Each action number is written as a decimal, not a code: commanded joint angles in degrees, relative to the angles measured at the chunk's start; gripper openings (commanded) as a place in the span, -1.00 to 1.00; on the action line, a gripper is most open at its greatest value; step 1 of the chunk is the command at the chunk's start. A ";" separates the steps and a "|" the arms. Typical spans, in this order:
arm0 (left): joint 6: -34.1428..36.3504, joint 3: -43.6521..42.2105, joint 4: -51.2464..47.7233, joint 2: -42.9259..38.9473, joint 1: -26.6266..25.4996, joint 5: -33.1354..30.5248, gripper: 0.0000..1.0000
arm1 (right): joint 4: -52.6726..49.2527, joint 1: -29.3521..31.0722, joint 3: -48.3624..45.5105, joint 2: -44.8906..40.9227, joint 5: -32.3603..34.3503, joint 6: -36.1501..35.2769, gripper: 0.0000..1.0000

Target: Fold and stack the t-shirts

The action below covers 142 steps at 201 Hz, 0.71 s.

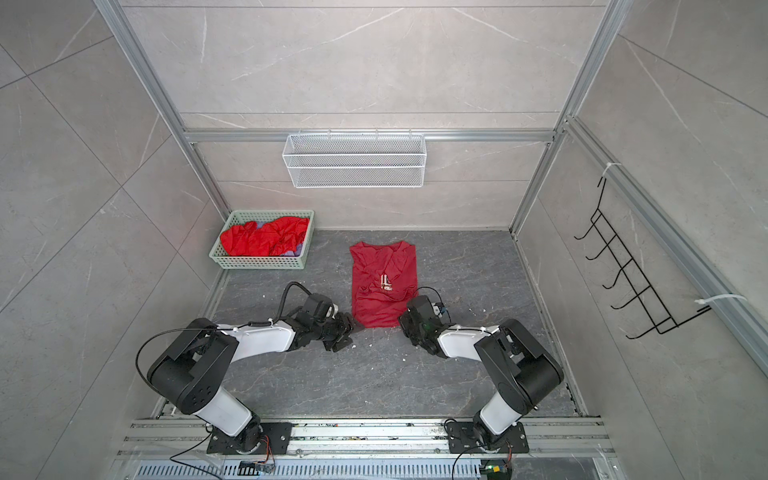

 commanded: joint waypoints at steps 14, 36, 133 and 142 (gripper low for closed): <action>-5.72 0.31 12.90 4.11 -0.11 0.83 0.39 | -5.62 0.57 1.36 -2.94 -0.43 -0.86 -0.90; -6.39 0.92 13.87 6.07 -0.03 -0.36 0.37 | -5.91 0.56 0.97 -4.04 -0.30 -0.93 -0.90; -8.15 -7.55 14.77 1.17 -2.29 0.12 -1.00 | -19.35 2.62 -0.39 -13.34 -2.71 -12.94 -0.92; -6.56 -7.89 10.21 -1.43 -3.24 0.01 -1.00 | -22.86 3.26 -0.22 -15.07 -2.55 -15.00 -0.91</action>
